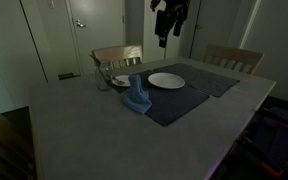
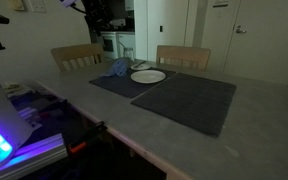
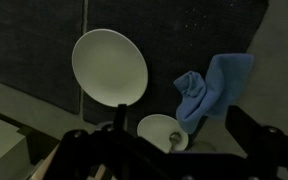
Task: Use the cloth to wipe the plate
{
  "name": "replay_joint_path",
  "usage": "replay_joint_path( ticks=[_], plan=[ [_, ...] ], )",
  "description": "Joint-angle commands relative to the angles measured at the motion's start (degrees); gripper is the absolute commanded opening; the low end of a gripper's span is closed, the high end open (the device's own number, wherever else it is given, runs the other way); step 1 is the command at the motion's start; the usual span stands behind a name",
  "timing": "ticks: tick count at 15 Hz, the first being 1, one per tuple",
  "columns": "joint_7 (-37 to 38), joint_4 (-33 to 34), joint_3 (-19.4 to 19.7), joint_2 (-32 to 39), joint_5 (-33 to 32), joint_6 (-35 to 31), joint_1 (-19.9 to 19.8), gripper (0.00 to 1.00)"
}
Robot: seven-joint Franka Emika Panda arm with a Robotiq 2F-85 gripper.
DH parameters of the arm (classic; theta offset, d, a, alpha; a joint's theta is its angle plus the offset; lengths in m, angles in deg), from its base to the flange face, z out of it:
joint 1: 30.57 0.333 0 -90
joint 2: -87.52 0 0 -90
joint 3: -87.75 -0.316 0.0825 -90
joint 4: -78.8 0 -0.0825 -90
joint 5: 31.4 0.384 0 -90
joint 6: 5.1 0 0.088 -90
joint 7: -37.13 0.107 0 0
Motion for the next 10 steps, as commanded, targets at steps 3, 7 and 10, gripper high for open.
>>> replay_joint_path(
  ticks=[3,7,10],
  plan=[
    [-1.13,4.79,2.91,10.07,-0.67,1.10,1.94,1.00],
    [-6.94,7.26,5.82,15.46,6.10,0.29,2.72,1.00],
    [-7.11,10.28,7.82,16.18,2.96,9.42,4.93,1.00]
  ],
)
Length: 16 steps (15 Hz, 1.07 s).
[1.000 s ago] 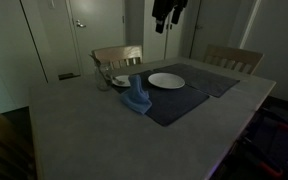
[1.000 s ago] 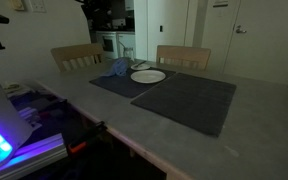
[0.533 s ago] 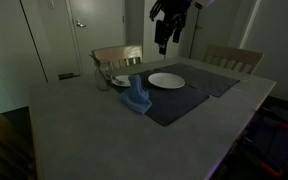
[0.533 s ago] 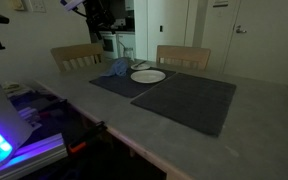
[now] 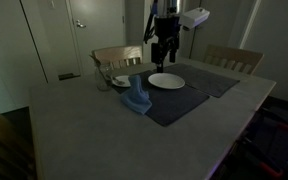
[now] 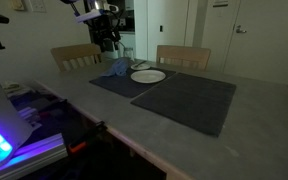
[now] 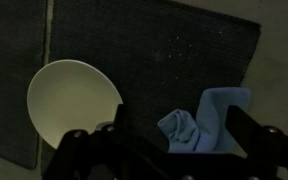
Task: Use the cloth to wipe the plate
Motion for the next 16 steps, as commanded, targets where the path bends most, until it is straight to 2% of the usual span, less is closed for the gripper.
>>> replay_joint_path(
  ticks=[1,4,16],
  plan=[
    [-0.78,1.08,2.37,0.62,-0.79,2.53,2.09,1.00],
    [-0.03,2.98,2.97,0.96,-3.21,6.51,3.12,1.00],
    [0.80,3.59,4.34,2.79,-3.69,4.89,4.02,1.00]
  ],
)
